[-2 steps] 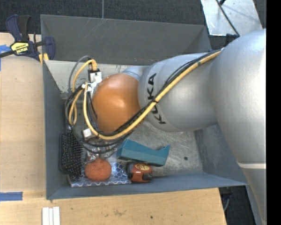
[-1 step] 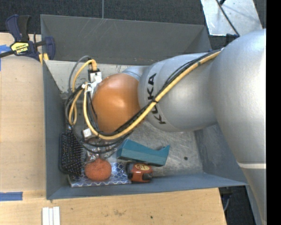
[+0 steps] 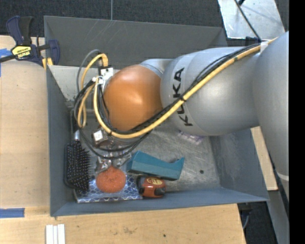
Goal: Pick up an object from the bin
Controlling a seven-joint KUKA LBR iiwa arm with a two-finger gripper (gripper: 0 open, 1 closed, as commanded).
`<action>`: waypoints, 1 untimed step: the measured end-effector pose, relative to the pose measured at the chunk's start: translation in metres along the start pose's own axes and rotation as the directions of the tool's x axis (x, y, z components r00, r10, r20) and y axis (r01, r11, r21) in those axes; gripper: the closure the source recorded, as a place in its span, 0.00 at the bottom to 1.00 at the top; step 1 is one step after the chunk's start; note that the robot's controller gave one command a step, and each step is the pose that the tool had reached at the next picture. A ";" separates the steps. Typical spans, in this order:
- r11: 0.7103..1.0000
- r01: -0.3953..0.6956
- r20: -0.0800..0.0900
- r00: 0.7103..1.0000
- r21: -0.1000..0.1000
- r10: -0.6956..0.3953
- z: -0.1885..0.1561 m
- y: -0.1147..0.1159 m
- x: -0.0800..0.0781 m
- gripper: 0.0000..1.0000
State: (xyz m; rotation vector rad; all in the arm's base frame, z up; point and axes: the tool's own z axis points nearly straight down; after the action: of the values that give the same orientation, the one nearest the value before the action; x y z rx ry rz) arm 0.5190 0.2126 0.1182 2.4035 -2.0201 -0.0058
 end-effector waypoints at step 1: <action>1.000 -0.023 0.002 1.000 0.014 0.023 -0.011 0.006 0.017 1.00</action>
Offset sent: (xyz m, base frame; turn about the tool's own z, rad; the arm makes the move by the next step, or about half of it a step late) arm -0.0017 -0.0751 0.0572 -0.0924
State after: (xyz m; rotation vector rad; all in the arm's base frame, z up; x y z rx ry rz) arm 0.5164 0.1951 0.1292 2.3891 -2.0553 0.0069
